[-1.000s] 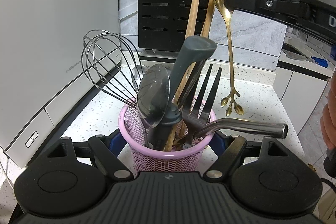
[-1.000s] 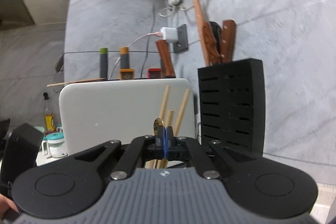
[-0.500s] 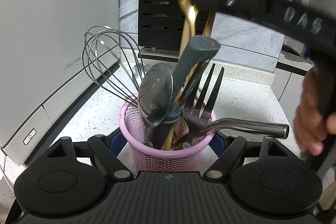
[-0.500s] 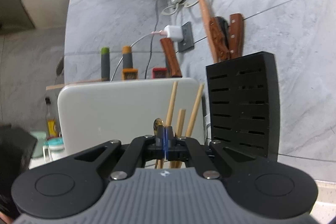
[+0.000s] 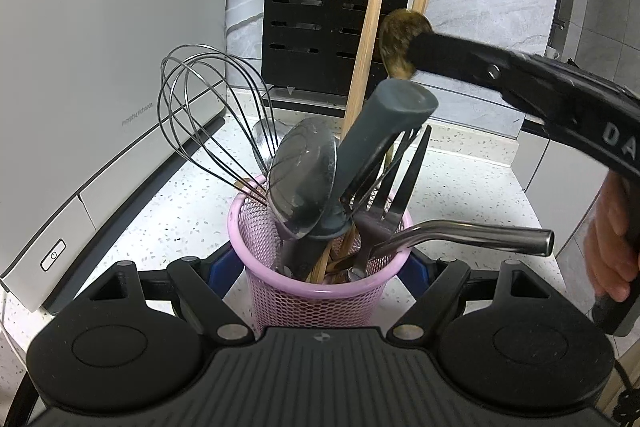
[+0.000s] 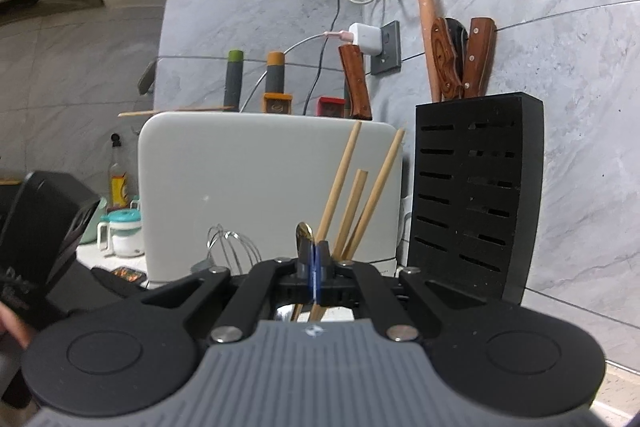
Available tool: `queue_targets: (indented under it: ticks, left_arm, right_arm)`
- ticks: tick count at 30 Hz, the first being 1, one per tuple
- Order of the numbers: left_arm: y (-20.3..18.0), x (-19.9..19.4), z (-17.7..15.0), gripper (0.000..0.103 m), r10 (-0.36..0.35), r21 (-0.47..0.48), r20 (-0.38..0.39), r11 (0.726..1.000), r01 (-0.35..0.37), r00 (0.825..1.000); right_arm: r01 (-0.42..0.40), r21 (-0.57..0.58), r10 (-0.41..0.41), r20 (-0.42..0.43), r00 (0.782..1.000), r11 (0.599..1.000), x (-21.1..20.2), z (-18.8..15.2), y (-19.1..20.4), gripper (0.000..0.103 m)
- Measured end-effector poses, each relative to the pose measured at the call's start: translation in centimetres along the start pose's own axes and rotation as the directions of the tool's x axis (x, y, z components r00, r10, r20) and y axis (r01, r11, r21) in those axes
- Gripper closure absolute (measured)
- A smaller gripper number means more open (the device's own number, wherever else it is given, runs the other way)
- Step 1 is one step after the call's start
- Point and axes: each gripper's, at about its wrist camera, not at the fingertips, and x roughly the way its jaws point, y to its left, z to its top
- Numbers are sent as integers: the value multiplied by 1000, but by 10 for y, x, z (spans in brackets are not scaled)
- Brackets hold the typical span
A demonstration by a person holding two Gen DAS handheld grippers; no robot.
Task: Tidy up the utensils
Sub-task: 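Lower the gold spoon into the pink cup and open the right gripper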
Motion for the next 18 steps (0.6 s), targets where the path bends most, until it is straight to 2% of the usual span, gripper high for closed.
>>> queue_targets:
  ticks: [8,15,18]
  left_arm:
    - [0,0,-1,10,0,0,1,1000,0,1000]
    - [-1,0,-1,10,3,19,4,1000,-3,1000]
    - [-1,1,0,10,-2,9,1,1000,2,1000]
  right_arm:
    - [-28,-30,25,-108,994,999,3,-11,-2,103]
    - [-48,-40,36,-246,969,998,23,-23,2,103]
    - [-46,-12,41,-266,963,999,27,-22,0,103]
